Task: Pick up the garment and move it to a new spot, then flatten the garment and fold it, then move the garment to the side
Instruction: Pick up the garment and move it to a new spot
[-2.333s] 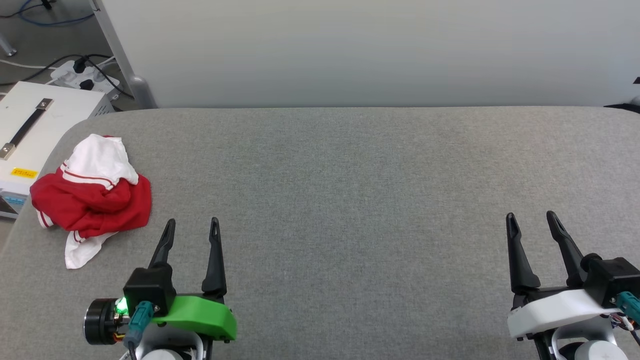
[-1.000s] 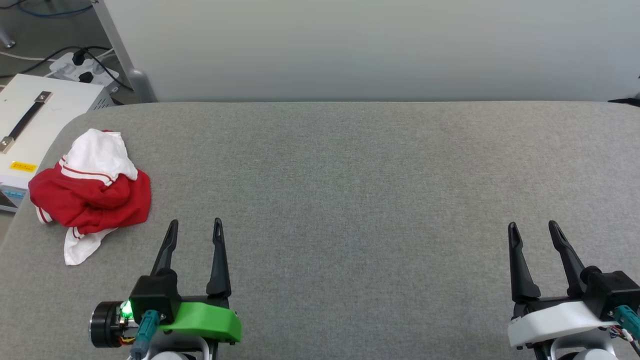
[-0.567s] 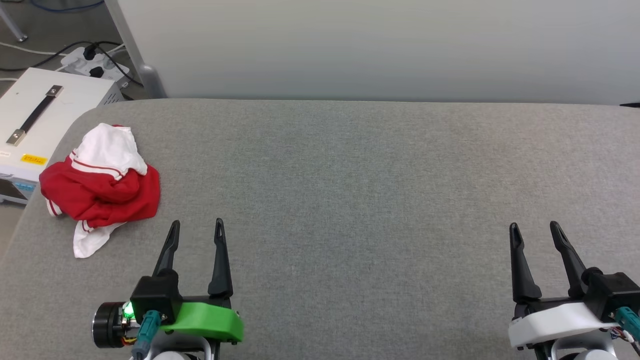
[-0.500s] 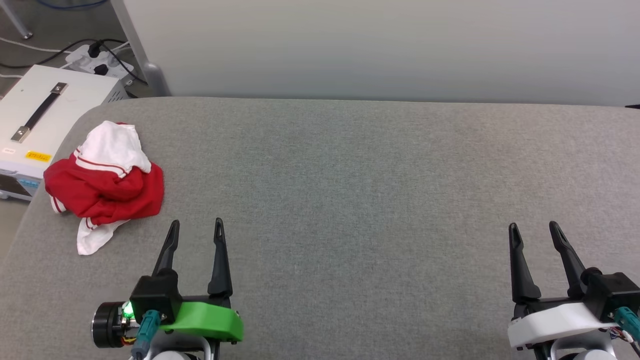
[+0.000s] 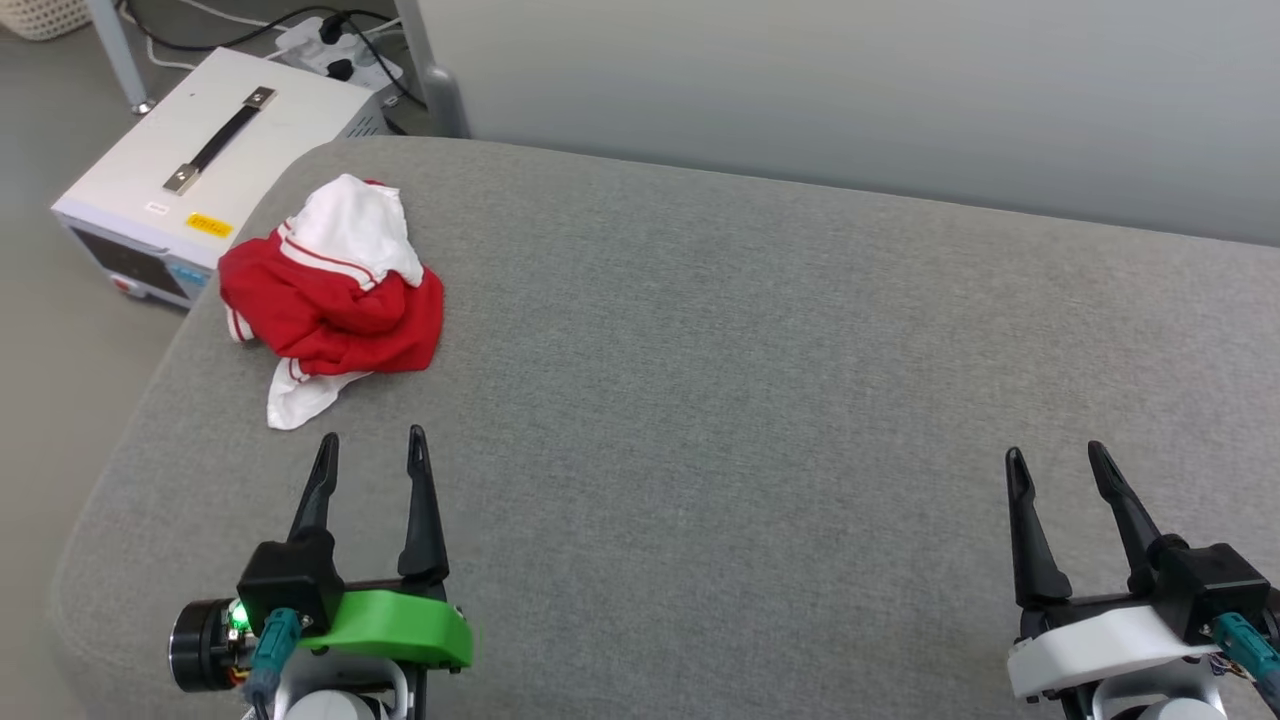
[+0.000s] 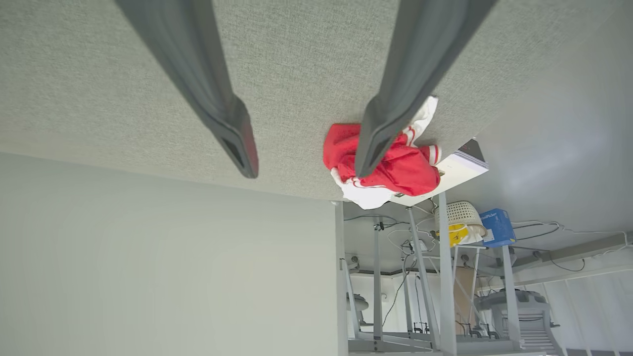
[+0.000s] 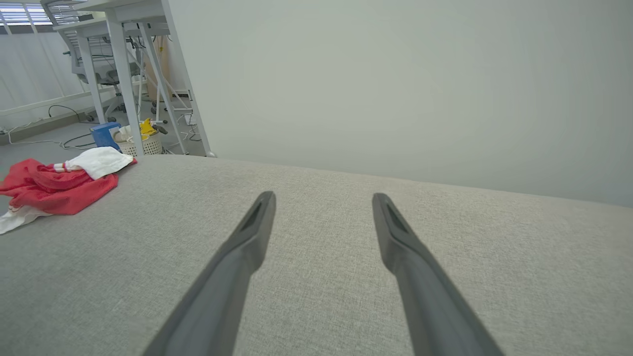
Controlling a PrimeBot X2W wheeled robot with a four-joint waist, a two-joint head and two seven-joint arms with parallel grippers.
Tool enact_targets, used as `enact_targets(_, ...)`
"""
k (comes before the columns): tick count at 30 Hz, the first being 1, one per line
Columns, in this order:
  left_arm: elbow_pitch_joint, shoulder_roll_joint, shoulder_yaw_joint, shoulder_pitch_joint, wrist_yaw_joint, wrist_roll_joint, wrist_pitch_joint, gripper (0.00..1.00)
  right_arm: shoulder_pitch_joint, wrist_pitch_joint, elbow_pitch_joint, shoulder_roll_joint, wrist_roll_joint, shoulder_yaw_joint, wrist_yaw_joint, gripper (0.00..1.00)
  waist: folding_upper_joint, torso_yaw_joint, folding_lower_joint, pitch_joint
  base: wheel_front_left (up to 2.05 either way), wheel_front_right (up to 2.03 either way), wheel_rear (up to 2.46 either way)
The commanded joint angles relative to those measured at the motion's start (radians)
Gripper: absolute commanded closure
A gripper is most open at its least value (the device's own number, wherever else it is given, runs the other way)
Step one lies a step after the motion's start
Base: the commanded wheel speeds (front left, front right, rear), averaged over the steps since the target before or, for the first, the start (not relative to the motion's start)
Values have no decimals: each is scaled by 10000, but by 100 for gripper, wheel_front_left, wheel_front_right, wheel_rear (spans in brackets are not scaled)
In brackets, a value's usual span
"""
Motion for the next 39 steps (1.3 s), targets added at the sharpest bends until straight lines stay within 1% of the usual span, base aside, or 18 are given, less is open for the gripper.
enact_targets(1, 7, -43, 38, -178, 36, -109, -59, 0, -6, -61, -37, -18, -82, -7, -9, 0, 0, 623, -1, 151, 0, 0, 0)
enact_targets(9, 65, -43, 73, -172, 148, -309, -59, 0, -71, -61, -60, -18, -311, 60, -9, 0, 0, 1602, -1, 258, 0, 0, 0)
enact_targets(17, 114, -43, 221, -77, 223, -483, -59, 0, -37, -61, -40, -18, -389, 208, -9, 0, 0, 2286, -1, 212, 0, 0, 0)
enact_targets(25, 164, -43, 326, -22, 247, -656, -59, 0, -11, -61, -64, -18, -457, 271, -9, 0, 0, 2556, -1, 227, 0, 0, 0)
enact_targets(31, 252, -43, 445, -67, 171, -809, -59, 0, -4, -61, -66, -18, -507, 305, -9, 0, 0, 2565, -1, 258, 0, 0, 0)
enact_targets(33, 318, -43, 567, -215, 47, -835, -59, 0, -51, -61, -64, -18, -533, 338, -9, 0, 0, 2510, -1, 305, 0, 0, 0)
enact_targets(35, 412, -43, 784, -510, -250, -825, -59, 0, -128, -61, -69, -18, -571, 374, -9, 0, 0, 2433, -1, 378, 0, 0, 0)
enact_targets(37, 509, -42, 1124, -920, -627, -726, -59, 0, -207, -61, -84, -18, -622, 414, -9, 0, 0, 2324, -1, 444, 0, 0, 0)
enact_targets(39, 683, 108, 1528, -1420, -1058, -617, -59, 0, -294, -61, -129, -18, -686, 460, -9, 0, 0, 2166, -1, 582, 0, 0, 0)
